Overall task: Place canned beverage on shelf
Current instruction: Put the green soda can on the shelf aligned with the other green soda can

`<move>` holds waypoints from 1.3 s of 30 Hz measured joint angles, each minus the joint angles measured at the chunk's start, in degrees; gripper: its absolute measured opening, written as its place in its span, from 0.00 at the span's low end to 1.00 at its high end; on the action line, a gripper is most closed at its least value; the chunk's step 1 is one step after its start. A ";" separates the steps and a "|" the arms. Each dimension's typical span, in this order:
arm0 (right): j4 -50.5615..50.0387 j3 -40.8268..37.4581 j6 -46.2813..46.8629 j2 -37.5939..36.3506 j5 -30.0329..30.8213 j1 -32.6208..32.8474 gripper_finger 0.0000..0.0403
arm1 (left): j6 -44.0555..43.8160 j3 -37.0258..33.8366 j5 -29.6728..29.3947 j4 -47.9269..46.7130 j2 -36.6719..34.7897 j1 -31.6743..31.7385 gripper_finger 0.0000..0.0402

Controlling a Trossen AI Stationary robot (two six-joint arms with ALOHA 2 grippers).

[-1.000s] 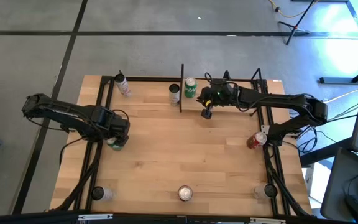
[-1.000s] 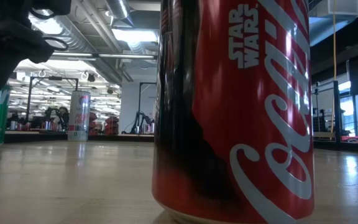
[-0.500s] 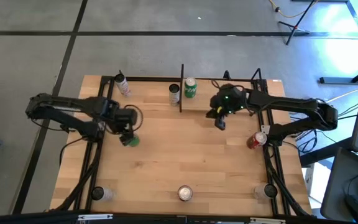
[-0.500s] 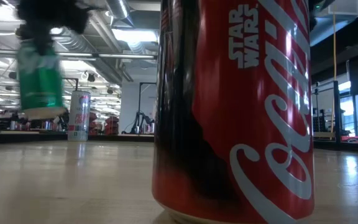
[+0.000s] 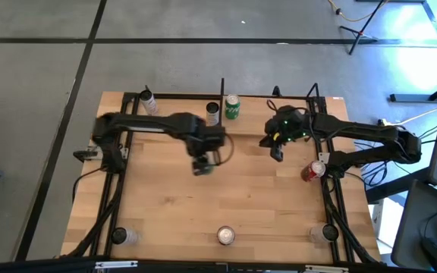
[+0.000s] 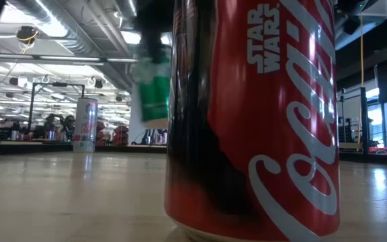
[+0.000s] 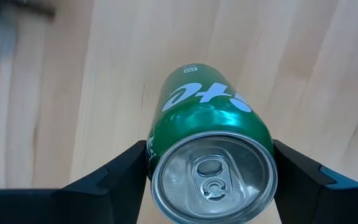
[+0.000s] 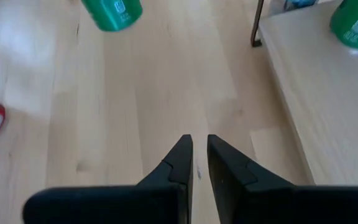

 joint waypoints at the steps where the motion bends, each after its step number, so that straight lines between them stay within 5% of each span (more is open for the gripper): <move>1: -0.72 0.00 -0.52 0.00 0.01 0.00 0.10 | 0.70 2.62 0.03 0.04 2.27 0.00 0.62; 7: -1.75 0.01 -1.43 0.00 1.50 -0.15 0.10 | 3.10 13.58 0.02 -0.43 13.28 0.02 0.62; 13: -1.78 0.02 -2.32 0.11 1.61 -0.17 0.10 | 3.12 15.32 0.02 0.48 18.37 -0.26 0.63; 24: -0.38 0.02 -2.40 0.13 2.13 -0.17 0.13 | 3.53 17.01 0.06 1.90 18.55 -1.68 0.87; 32: 2.98 0.02 -1.31 0.13 -1.95 0.09 0.45 | 7.95 27.01 -0.90 -10.31 17.35 -1.92 0.90; 39: 17.73 0.05 -0.09 0.65 -0.80 8.62 0.78 | 7.30 27.09 -3.61 -8.38 7.81 -4.30 0.91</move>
